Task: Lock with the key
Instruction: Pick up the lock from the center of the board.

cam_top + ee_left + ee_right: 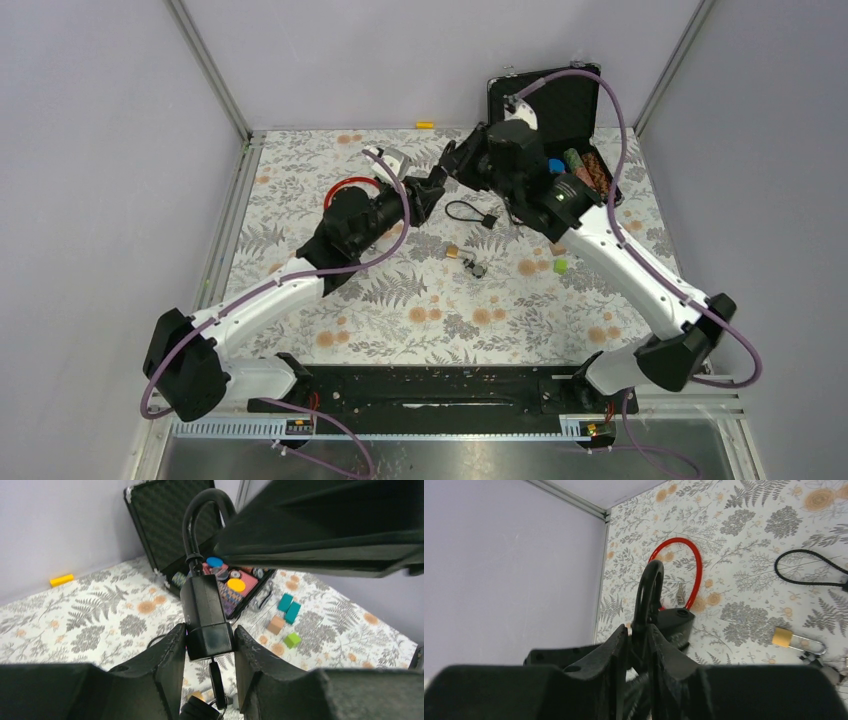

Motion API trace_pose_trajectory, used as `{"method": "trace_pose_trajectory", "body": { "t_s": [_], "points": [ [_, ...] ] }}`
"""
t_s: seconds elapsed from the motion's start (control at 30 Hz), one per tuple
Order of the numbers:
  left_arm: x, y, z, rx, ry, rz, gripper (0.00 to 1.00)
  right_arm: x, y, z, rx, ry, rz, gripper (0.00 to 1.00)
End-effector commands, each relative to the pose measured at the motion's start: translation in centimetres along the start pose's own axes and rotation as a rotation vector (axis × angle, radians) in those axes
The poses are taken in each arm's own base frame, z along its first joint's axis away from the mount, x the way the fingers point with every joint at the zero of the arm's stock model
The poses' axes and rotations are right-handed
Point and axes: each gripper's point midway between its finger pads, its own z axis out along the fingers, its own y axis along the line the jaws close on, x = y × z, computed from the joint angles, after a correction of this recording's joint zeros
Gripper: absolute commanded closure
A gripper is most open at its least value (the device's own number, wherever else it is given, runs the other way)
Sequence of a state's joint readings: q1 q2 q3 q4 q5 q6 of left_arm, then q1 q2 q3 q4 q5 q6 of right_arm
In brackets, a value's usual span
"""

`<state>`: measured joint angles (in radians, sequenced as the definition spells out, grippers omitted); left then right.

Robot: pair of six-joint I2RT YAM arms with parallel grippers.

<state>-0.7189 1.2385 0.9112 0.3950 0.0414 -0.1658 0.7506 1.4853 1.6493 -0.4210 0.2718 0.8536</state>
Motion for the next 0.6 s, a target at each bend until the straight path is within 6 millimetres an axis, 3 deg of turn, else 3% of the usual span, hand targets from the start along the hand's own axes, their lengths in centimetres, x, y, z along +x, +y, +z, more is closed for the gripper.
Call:
{"method": "trace_pose_trajectory", "body": {
  "t_s": [0.0,0.17,0.37,0.57],
  "points": [
    [-5.1,0.3,-0.6,0.025,-0.081,0.017,1.00,-3.1,2.1,-3.7,-0.215,-0.065,-0.004,0.72],
    [-6.1,-0.8,-1.3,0.156,-0.046,0.014,1.00,-1.3,-0.7,-3.3,-0.251,0.023,-0.070,0.62],
    [-6.6,-1.0,-2.3,0.217,-0.012,0.091,1.00,-0.6,-0.9,-3.6,-0.346,0.126,-0.103,0.35],
    [-6.7,-0.3,-2.9,0.192,-0.019,0.177,1.00,-0.7,-0.5,-3.1,-0.290,0.199,0.002,0.25]
  ]
}}
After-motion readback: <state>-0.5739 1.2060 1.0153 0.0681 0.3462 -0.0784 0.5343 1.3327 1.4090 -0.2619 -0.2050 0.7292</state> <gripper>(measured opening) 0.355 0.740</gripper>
